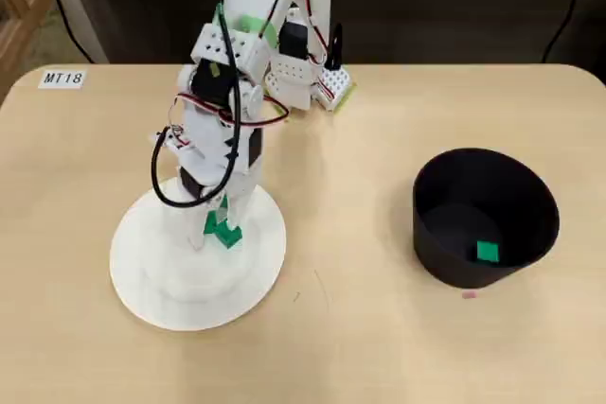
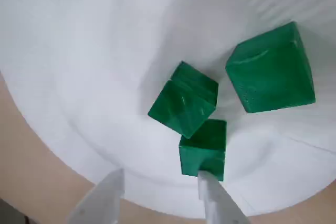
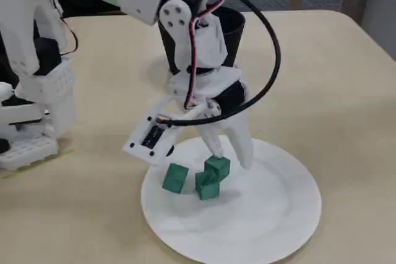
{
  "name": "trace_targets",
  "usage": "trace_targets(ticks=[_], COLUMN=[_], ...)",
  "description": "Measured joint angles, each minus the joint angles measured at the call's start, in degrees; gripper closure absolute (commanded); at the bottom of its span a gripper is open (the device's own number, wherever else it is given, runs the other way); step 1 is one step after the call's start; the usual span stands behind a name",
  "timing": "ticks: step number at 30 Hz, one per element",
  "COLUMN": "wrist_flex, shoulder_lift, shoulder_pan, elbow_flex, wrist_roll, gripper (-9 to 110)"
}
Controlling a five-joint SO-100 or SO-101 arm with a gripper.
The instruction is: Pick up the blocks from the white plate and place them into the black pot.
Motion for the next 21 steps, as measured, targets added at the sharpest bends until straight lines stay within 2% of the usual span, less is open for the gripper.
trace_targets(ticks=[10,21], wrist_flex=[17.93,18.90], shoulder_lift=[6.33,2.20], shoulder_pan=[-0.79,-0.26], elbow_flex=[-6.77,-6.68], wrist_roll=[-4.39,-4.75], gripper=[80,75])
